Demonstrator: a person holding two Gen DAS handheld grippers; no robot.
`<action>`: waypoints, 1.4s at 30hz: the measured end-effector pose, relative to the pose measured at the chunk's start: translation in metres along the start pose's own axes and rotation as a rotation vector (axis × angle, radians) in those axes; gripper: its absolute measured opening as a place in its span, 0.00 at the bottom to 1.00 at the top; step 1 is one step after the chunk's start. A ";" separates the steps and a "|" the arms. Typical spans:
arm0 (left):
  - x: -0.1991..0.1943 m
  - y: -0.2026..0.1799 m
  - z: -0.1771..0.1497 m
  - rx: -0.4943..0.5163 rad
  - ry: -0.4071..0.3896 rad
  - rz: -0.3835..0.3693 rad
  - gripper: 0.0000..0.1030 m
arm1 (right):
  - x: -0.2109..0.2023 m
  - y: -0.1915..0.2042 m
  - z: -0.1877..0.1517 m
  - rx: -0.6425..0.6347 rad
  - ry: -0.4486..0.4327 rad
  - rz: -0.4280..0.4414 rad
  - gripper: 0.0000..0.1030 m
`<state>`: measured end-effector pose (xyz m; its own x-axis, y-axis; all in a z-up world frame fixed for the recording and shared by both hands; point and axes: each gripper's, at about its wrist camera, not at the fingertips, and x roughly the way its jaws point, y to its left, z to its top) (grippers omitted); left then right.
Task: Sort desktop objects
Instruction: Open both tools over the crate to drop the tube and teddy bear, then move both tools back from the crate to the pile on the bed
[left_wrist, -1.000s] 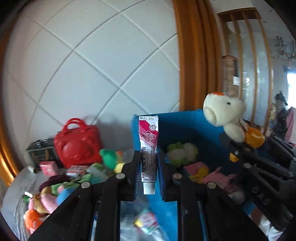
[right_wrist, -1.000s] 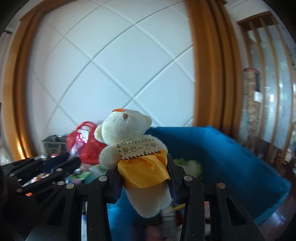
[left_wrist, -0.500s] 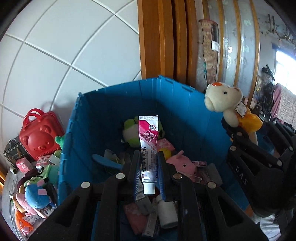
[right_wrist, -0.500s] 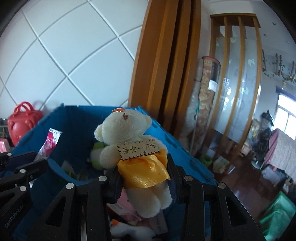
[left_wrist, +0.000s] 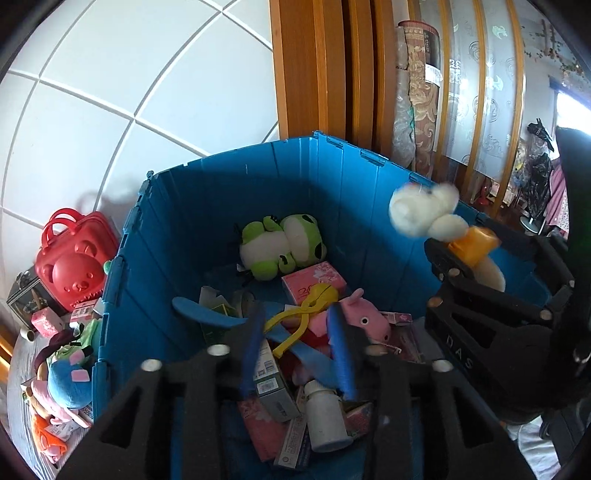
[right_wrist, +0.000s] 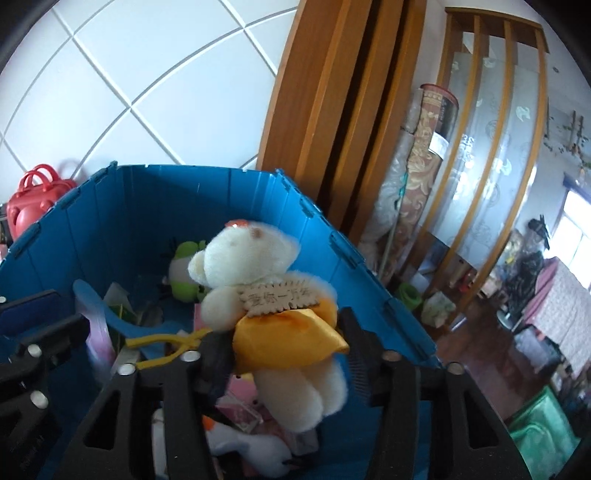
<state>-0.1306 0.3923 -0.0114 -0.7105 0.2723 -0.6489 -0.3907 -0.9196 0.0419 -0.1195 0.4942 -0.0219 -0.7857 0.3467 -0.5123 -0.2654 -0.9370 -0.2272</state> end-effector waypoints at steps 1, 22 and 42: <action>0.000 0.001 -0.001 0.002 -0.007 0.003 0.46 | -0.001 -0.001 0.000 0.003 -0.001 -0.003 0.74; -0.005 0.009 -0.002 -0.045 -0.042 -0.045 0.50 | -0.001 -0.002 0.001 0.018 -0.027 -0.127 0.80; -0.126 0.171 -0.079 -0.277 -0.305 0.330 0.73 | -0.116 0.073 0.016 0.111 -0.397 0.318 1.00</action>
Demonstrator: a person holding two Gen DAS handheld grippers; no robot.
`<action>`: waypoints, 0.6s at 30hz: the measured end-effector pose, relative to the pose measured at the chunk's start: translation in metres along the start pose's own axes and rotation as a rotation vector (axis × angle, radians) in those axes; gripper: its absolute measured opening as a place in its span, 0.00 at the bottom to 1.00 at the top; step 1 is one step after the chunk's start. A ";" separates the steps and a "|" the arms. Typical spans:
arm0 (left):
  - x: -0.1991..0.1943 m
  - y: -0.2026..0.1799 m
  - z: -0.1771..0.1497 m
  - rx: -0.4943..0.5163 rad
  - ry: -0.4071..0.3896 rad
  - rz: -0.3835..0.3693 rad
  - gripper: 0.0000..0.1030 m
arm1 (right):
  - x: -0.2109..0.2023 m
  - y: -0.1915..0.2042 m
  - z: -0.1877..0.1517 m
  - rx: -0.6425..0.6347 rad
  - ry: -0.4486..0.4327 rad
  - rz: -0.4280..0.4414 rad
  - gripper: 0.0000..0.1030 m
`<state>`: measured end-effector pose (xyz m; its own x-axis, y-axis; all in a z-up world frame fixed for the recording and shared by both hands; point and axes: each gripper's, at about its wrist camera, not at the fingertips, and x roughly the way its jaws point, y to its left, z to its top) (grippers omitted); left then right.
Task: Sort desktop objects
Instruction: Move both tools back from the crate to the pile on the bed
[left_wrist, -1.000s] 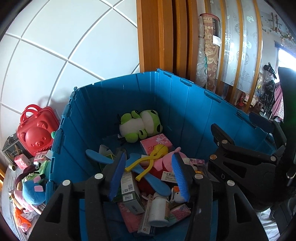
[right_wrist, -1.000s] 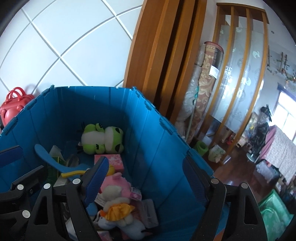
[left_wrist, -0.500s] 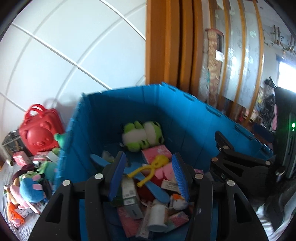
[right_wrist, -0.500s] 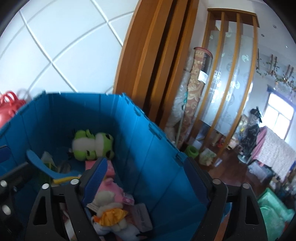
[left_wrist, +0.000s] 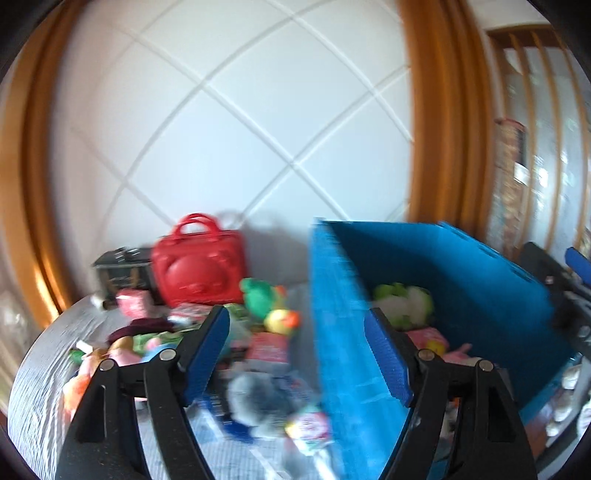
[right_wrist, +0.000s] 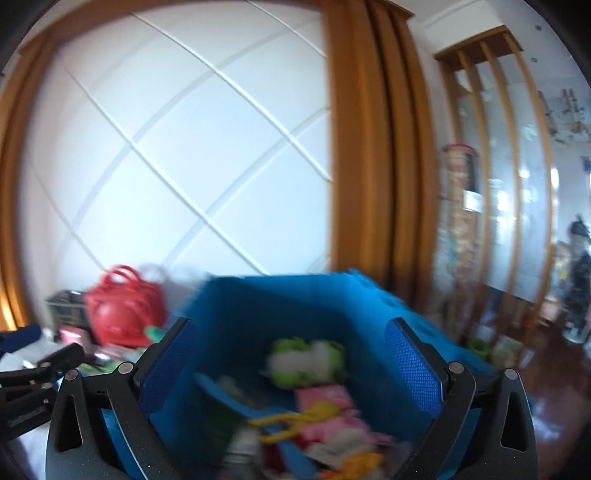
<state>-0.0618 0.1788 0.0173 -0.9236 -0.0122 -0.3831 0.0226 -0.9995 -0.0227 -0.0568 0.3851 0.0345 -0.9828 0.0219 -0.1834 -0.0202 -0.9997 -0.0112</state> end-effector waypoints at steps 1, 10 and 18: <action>-0.002 0.015 -0.002 -0.010 -0.004 0.020 0.73 | -0.001 0.017 0.002 -0.009 -0.008 0.037 1.00; 0.000 0.176 -0.038 -0.103 0.076 0.253 0.73 | 0.000 0.144 -0.002 -0.100 0.019 0.200 1.00; 0.017 0.295 -0.094 -0.151 0.230 0.363 0.73 | 0.022 0.237 -0.045 -0.120 0.133 0.326 1.00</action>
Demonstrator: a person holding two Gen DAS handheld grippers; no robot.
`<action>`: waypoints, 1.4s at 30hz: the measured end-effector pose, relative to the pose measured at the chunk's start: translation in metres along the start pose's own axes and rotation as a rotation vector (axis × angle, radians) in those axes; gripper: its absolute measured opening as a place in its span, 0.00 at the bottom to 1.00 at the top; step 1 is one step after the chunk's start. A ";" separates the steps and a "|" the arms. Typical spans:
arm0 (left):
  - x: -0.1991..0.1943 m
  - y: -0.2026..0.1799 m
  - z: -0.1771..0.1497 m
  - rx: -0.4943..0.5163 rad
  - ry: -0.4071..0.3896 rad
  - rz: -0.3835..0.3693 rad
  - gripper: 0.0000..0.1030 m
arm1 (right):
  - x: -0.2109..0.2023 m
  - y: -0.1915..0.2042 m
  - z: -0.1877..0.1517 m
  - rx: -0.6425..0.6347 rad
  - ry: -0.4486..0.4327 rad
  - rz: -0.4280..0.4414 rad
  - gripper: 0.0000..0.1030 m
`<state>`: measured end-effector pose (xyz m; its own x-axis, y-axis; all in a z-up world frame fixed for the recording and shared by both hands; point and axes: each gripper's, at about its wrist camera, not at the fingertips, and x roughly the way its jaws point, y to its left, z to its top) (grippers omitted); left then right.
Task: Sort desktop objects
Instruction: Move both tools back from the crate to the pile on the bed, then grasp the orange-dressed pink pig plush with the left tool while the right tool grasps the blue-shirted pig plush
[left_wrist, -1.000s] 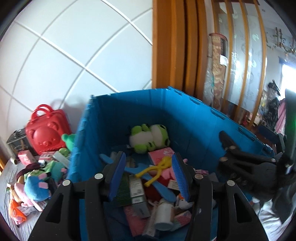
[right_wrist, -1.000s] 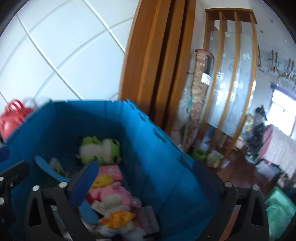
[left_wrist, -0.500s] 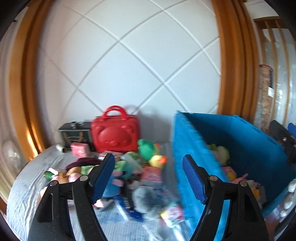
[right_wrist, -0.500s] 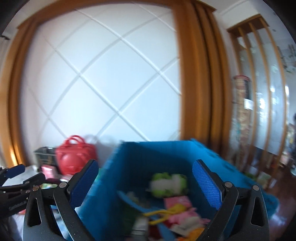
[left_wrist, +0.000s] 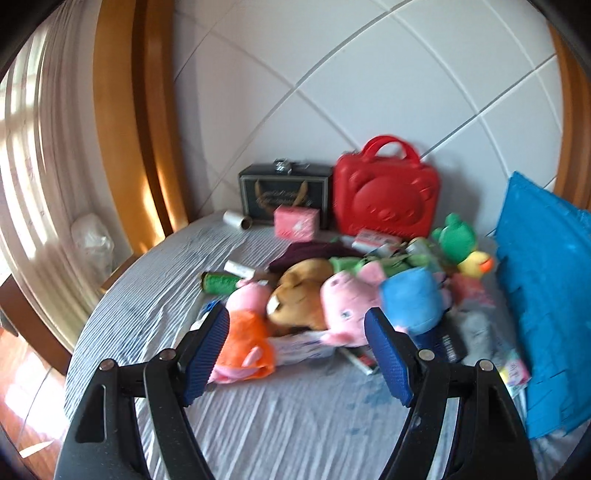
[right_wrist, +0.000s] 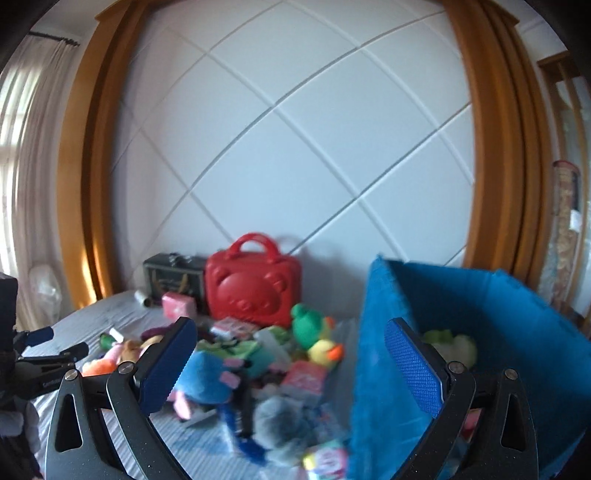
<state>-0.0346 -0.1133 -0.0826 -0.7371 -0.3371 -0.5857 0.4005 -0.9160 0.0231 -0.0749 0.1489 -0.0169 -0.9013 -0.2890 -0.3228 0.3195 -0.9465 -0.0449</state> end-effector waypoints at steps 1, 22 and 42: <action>0.010 0.014 -0.005 -0.003 0.019 0.006 0.73 | 0.010 0.008 -0.007 0.012 0.029 0.021 1.00; 0.188 0.126 -0.001 -0.039 0.296 0.035 0.73 | 0.191 0.036 -0.047 0.047 0.438 -0.040 1.00; 0.197 0.108 -0.035 0.096 0.418 -0.053 0.73 | 0.267 0.110 -0.151 -0.037 0.826 0.136 1.00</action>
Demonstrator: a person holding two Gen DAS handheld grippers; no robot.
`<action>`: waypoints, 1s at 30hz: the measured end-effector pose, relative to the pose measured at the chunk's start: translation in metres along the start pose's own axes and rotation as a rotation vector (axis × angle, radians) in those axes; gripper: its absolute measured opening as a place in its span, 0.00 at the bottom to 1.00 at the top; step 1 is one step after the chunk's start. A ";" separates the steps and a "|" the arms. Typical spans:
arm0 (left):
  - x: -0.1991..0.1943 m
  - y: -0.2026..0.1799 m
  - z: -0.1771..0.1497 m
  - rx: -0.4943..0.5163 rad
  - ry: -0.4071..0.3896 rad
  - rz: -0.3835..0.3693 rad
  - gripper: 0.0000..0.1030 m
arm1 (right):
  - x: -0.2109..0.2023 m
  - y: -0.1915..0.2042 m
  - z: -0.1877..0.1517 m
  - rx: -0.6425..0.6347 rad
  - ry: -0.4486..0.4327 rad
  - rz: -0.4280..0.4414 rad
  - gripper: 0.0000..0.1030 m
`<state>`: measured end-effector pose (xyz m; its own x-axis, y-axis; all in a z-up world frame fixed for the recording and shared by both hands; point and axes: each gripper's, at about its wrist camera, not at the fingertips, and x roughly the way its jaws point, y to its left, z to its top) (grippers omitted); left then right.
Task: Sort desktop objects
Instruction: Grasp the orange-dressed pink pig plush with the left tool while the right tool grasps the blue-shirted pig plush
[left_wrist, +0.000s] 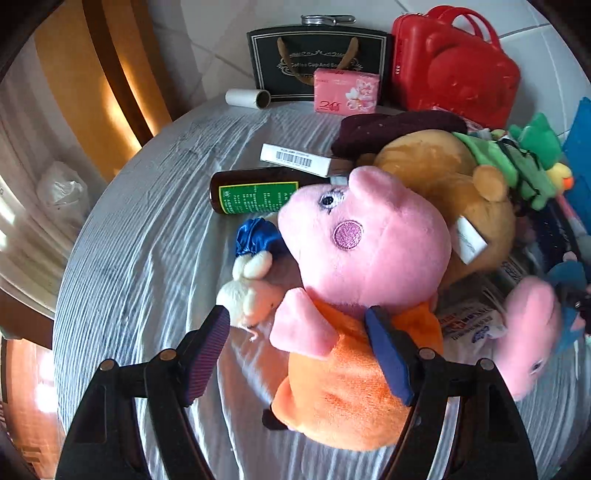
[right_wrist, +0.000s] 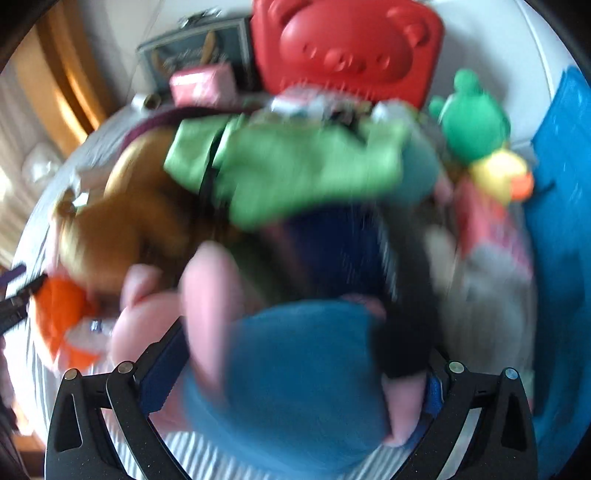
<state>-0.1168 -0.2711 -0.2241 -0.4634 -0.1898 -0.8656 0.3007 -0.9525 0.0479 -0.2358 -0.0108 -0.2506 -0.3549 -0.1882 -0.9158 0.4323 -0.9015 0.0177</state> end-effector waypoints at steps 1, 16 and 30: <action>-0.007 -0.001 -0.001 0.004 0.003 -0.023 0.73 | -0.004 -0.001 -0.009 -0.006 -0.002 0.001 1.00; -0.010 -0.026 0.000 0.005 0.032 -0.019 0.73 | -0.077 0.014 -0.033 -0.075 -0.124 0.040 0.93; 0.068 -0.037 0.038 0.006 0.220 -0.050 0.85 | -0.060 -0.026 -0.055 0.388 0.029 0.077 0.85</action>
<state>-0.1910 -0.2577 -0.2659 -0.2849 -0.0861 -0.9547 0.2766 -0.9610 0.0042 -0.1806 0.0454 -0.2183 -0.3076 -0.2549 -0.9167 0.1094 -0.9665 0.2320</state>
